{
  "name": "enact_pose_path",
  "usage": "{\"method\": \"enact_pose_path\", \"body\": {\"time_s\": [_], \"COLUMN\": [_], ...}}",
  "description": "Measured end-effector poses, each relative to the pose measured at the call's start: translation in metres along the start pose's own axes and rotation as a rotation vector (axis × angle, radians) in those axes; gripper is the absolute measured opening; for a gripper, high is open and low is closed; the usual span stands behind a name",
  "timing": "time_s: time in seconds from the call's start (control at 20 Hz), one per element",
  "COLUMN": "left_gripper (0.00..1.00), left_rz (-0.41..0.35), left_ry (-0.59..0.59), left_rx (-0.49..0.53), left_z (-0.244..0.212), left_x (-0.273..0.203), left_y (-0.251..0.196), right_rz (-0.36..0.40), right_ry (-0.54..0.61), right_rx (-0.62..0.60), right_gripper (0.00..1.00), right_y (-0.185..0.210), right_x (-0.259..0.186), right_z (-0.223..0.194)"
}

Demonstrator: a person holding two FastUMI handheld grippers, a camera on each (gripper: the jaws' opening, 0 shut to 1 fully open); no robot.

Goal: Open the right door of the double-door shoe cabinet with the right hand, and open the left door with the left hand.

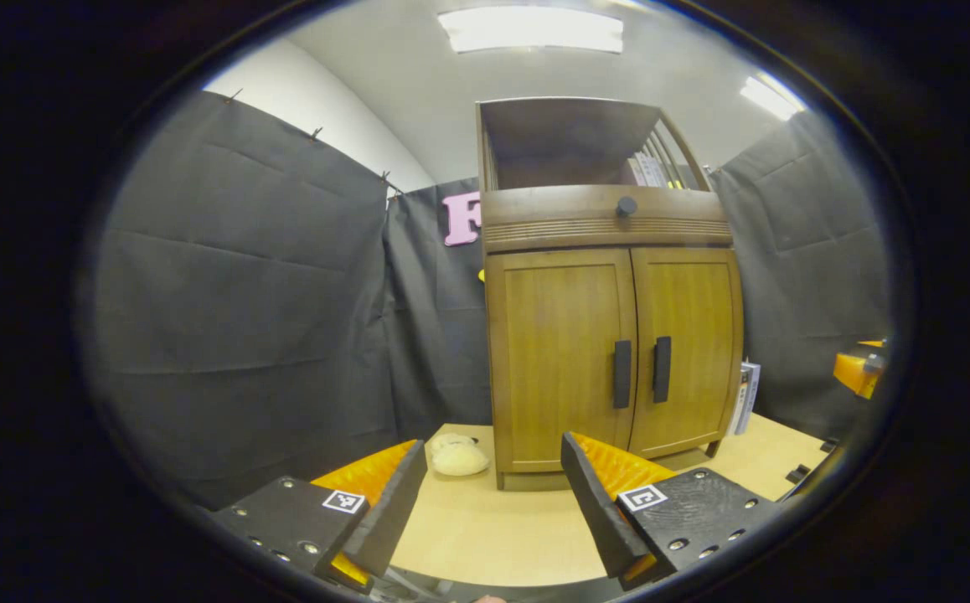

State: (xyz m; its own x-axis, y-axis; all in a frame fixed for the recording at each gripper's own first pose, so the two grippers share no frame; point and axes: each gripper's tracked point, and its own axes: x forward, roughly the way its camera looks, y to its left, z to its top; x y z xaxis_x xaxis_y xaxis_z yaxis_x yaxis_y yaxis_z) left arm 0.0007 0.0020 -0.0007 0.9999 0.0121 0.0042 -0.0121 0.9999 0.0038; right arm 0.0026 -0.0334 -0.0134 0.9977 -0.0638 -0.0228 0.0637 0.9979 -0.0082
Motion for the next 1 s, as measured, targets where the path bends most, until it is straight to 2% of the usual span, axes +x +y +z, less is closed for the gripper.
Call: {"method": "enact_pose_path", "body": {"time_s": [0.05, 0.1, 0.15, 0.55, 1.0], "left_gripper": [0.93, 0.99, 0.93, 0.93, 0.93], "left_rz": [0.001, 0.002, 0.003, 0.012, 0.034], "left_ry": [0.003, 0.003, 0.005, 0.005, -0.004], "left_rx": [-0.002, -0.004, -0.003, 0.004, 0.010], "left_z": [-0.001, -0.001, -0.001, -0.001, 0.003], "left_x": [0.000, 0.000, 0.000, 0.001, 0.000], "left_y": [0.000, 0.001, 0.001, 0.001, 0.004], "right_rz": [-0.002, -0.002, -0.003, 0.006, 0.096], "right_ry": [-0.002, -0.002, -0.002, -0.005, -0.029], "right_rx": [-0.001, -0.002, -0.003, 0.005, 0.016], "right_gripper": [0.96, 0.95, 0.95, 0.95, 0.95], "right_y": [-0.001, -0.001, -0.003, -0.006, 0.029], "right_x": [0.001, 0.001, 0.002, 0.013, 0.058], "right_z": [0.001, 0.002, 0.001, -0.004, 0.011]}}
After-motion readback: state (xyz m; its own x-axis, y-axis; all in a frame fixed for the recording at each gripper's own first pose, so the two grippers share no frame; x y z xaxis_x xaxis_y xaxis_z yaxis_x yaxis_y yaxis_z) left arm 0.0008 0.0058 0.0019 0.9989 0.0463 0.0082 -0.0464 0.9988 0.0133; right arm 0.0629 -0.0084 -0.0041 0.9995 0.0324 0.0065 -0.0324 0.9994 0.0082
